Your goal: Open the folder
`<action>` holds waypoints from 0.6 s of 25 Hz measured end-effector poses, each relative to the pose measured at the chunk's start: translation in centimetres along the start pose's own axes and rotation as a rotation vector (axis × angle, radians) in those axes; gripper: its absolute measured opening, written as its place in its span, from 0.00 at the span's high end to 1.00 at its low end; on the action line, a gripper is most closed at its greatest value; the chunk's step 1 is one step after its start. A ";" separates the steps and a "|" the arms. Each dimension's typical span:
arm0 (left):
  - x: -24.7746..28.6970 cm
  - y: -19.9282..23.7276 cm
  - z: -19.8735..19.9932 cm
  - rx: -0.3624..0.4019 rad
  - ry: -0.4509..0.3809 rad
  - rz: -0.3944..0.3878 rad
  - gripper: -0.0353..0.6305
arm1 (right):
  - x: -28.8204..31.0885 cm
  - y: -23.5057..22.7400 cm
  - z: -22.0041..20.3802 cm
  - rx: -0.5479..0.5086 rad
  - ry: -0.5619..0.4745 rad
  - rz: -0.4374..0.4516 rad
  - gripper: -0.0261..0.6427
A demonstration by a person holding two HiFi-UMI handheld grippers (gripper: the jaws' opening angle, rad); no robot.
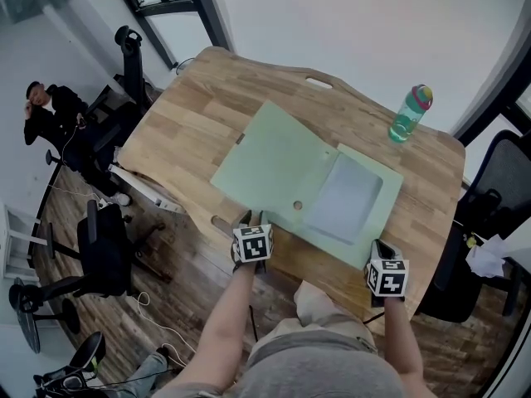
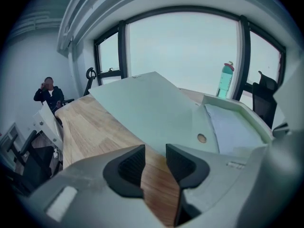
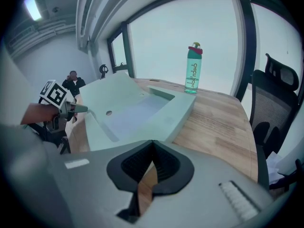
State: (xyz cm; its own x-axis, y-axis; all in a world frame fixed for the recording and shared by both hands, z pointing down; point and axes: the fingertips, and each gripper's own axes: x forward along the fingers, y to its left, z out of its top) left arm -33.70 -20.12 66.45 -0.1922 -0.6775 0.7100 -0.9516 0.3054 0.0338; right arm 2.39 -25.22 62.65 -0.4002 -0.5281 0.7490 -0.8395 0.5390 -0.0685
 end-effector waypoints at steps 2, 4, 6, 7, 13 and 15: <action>-0.7 -0.6 0.1 0.007 -0.008 -0.013 0.74 | -0.1 0.3 0.0 -0.013 0.000 0.001 0.96; -1.4 -1.4 0.3 0.014 -0.018 -0.027 0.74 | -0.4 0.7 -0.1 -0.022 -0.006 0.004 0.96; -2.3 -2.3 0.5 0.021 -0.030 -0.044 0.74 | -0.8 1.0 0.0 -0.029 -0.021 0.006 0.96; -2.6 -2.8 0.5 0.023 -0.038 -0.051 0.74 | -1.1 1.3 0.0 -0.031 -0.030 0.009 0.96; -5.2 -5.6 0.8 0.006 -0.089 -0.107 0.74 | -2.6 3.5 0.1 -0.062 -0.078 0.042 0.96; -6.4 -6.6 0.9 0.002 -0.106 -0.129 0.74 | -3.3 4.3 0.2 -0.069 -0.096 0.053 0.96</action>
State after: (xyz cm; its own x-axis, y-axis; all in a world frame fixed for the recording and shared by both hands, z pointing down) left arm -26.39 -18.37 61.05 -0.0923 -0.7780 0.6215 -0.9704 0.2101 0.1189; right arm -0.02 -21.32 59.75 -0.4796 -0.5565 0.6784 -0.7902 0.6101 -0.0582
